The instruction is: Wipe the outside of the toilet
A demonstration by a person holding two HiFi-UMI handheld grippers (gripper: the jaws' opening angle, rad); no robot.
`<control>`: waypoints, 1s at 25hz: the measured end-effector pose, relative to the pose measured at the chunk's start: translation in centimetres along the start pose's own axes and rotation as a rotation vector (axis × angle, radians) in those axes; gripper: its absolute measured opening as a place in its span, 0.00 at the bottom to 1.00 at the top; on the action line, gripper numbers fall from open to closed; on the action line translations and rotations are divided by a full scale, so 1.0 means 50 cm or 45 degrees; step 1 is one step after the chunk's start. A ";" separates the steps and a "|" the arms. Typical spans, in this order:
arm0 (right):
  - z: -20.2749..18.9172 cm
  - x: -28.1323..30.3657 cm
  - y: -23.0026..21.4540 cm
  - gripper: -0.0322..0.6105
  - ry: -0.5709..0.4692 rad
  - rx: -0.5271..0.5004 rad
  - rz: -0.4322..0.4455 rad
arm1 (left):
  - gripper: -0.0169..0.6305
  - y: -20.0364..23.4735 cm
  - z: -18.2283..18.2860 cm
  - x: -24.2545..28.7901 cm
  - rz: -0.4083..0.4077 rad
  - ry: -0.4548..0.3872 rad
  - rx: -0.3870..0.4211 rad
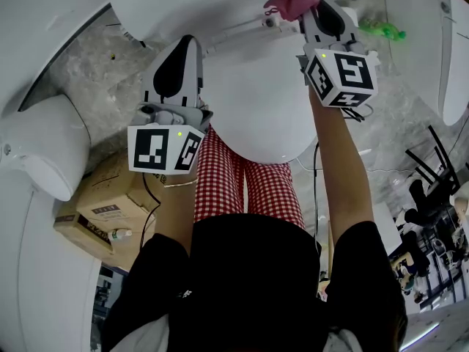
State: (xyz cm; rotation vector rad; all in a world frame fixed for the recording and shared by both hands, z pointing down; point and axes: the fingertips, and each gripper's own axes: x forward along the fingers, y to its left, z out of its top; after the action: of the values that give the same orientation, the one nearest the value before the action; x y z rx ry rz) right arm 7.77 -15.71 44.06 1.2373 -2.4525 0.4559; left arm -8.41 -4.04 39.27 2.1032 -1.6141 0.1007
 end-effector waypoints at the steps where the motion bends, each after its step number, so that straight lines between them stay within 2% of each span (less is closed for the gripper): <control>1: 0.000 -0.001 -0.005 0.15 0.000 -0.001 -0.004 | 0.04 -0.001 -0.001 0.001 0.000 0.001 0.000; 15: 0.001 -0.027 -0.064 0.15 -0.008 0.004 -0.080 | 0.04 -0.008 -0.002 0.002 -0.005 0.002 0.003; 25: 0.002 -0.051 -0.129 0.14 -0.031 0.042 -0.205 | 0.04 -0.012 -0.003 -0.001 -0.019 0.003 0.002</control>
State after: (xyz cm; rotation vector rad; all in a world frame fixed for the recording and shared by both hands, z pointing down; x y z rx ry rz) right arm 14.42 -17.62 43.65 1.4486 -2.3498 0.4408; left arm -7.86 -3.81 39.19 2.1147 -1.5975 0.0995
